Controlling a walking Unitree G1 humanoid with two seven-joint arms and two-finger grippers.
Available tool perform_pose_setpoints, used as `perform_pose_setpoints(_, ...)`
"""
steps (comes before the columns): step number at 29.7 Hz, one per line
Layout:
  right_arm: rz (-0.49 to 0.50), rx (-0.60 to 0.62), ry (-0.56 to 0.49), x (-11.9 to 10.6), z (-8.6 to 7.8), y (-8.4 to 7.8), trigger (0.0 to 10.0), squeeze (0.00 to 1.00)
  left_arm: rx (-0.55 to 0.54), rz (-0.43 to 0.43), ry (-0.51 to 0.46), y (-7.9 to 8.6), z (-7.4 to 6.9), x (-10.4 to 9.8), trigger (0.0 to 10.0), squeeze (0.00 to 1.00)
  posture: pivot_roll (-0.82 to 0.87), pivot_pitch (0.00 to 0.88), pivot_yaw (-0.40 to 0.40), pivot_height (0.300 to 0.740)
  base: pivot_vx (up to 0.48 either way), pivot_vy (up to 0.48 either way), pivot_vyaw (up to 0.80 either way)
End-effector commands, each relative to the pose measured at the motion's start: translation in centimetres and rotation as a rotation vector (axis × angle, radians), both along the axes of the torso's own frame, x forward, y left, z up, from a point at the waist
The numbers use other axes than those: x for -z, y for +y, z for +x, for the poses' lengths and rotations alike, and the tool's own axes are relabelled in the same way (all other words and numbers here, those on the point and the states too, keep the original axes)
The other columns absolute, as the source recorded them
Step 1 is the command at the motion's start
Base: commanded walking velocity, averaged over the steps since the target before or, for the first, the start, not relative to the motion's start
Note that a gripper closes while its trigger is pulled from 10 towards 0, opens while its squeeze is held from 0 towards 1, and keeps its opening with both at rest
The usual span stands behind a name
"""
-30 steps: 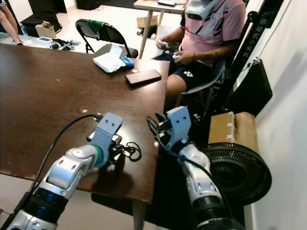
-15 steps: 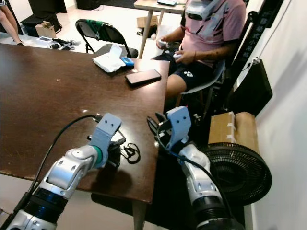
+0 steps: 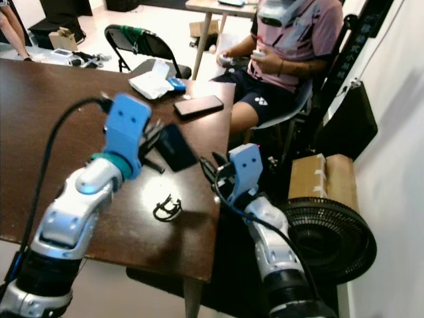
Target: Hang keys on a hook
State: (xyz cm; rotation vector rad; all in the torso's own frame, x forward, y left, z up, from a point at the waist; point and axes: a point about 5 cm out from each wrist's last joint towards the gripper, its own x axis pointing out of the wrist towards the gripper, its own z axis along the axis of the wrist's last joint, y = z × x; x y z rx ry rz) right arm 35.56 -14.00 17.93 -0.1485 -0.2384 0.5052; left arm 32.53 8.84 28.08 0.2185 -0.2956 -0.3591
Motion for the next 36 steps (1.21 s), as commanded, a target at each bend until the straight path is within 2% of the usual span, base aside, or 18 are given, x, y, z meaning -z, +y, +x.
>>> perform_pose_setpoints(1,-0.04,0.034,0.051,1.5,-0.1,-0.8,10.0,0.0,0.015,0.009,0.035,0.0,-0.3,0.7,10.0,0.0,0.1,0.133,0.085,0.74,0.0,0.0,0.0)
perform_pose_setpoints(3,-0.058,0.046,0.067,2.0,-0.1,-1.2,10.0,0.0,0.016,0.021,0.04,0.0,-0.4,0.8,10.0,0.0,0.1,0.133,0.085,0.74,0.0,0.0,0.0)
perform_pose_setpoints(4,-0.077,0.04,0.087,2.2,0.0,-0.9,10.0,0.23,0.009,0.029,0.048,0.0,-0.4,1.0,10.0,0.0,0.09,0.133,0.086,0.74,0.0,0.0,0.0)
perform_pose_setpoints(5,-0.097,0.018,0.124,2.5,0.3,-0.4,10.0,1.0,0.0,0.034,0.052,0.0,-0.4,1.3,10.0,0.0,0.09,0.131,0.084,0.74,0.0,0.0,0.0)
perform_pose_setpoints(9,-0.131,-0.017,0.171,3.0,0.5,0.3,10.0,1.0,-0.004,0.03,0.053,0.0,-0.4,1.4,10.0,0.0,0.09,0.132,0.084,0.74,0.0,0.0,0.0)
perform_pose_setpoints(14,-0.255,-0.159,0.264,4.0,0.9,2.0,10.0,1.0,-0.005,0.019,0.056,0.1,-0.7,1.2,10.0,0.0,0.1,0.142,0.083,0.74,0.0,0.0,0.0)
perform_pose_setpoints(18,-0.294,-0.205,0.259,3.8,1.2,2.7,10.0,1.0,-0.006,0.015,0.06,0.1,-0.9,1.1,10.0,0.0,0.1,0.146,0.082,0.74,0.0,0.0,0.0)
perform_pose_setpoints(19,-0.315,-0.239,0.255,3.6,1.3,3.3,10.0,0.32,-0.007,0.013,0.062,0.1,-1.0,1.1,10.0,0.0,0.11,0.152,0.081,0.74,0.0,0.0,0.0)
perform_pose_setpoints(20,-0.334,-0.279,0.242,3.3,1.3,4.0,10.0,0.0,-0.009,0.011,0.061,0.1,-1.1,1.0,10.0,0.0,0.12,0.156,0.077,0.74,0.0,0.0,0.0)
perform_pose_setpoints(22,-0.346,-0.305,0.234,3.1,1.4,4.4,10.0,0.0,-0.01,0.009,0.061,0.1,-1.2,0.9,10.0,0.0,0.12,0.156,0.077,0.74,0.0,0.0,0.0)
perform_pose_setpoints(23,-0.349,-0.333,0.187,2.2,1.5,5.3,10.0,0.0,-0.012,0.007,0.058,0.1,-1.3,0.8,10.0,0.0,0.12,0.163,0.073,0.74,0.0,0.0,0.0)
perform_pose_setpoints(27,-0.338,-0.36,0.158,1.5,1.4,5.7,10.0,0.0,-0.017,0.001,0.06,0.2,-1.5,0.7,10.0,0.0,0.12,0.171,0.073,0.74,0.0,0.0,0.0)
perform_pose_setpoints(30,-0.362,-0.409,0.172,1.9,1.1,5.8,10.0,0.0,-0.015,0.0,0.066,0.2,-1.6,0.7,10.0,0.0,0.12,0.171,0.073,0.74,0.0,0.0,0.0)
perform_pose_setpoints(31,-0.384,-0.465,0.184,2.3,0.7,6.0,10.0,0.0,-0.014,0.001,0.068,0.1,-1.6,0.7,10.0,0.0,0.11,0.172,0.072,0.74,0.0,0.0,0.0)
perform_pose_setpoints(32,-0.384,-0.465,0.184,2.3,0.7,6.0,10.0,0.0,-0.014,0.001,0.068,0.1,-1.6,0.7,10.0,0.0,0.11,0.172,0.072,0.74,0.0,0.0,0.0)
perform_pose_setpoints(33,-0.41,-0.588,0.182,2.6,-0.4,6.3,10.0,0.0,-0.012,0.0,0.069,0.0,-1.6,0.7,10.0,0.0,0.12,0.171,0.069,0.74,0.0,0.0,0.0)
perform_pose_setpoints(34,-0.41,-0.588,0.182,2.6,-0.4,6.3,10.0,0.0,-0.012,0.0,0.069,0.0,-1.6,0.7,10.0,0.0,0.12,0.171,0.069,0.74,0.0,0.0,0.0)
perform_pose_setpoints(36,-0.412,-0.692,0.164,2.5,-1.2,6.5,10.0,0.0,-0.012,0.0,0.072,-0.1,-1.7,0.7,10.0,0.0,0.12,0.169,0.064,0.74,0.0,0.0,0.0)
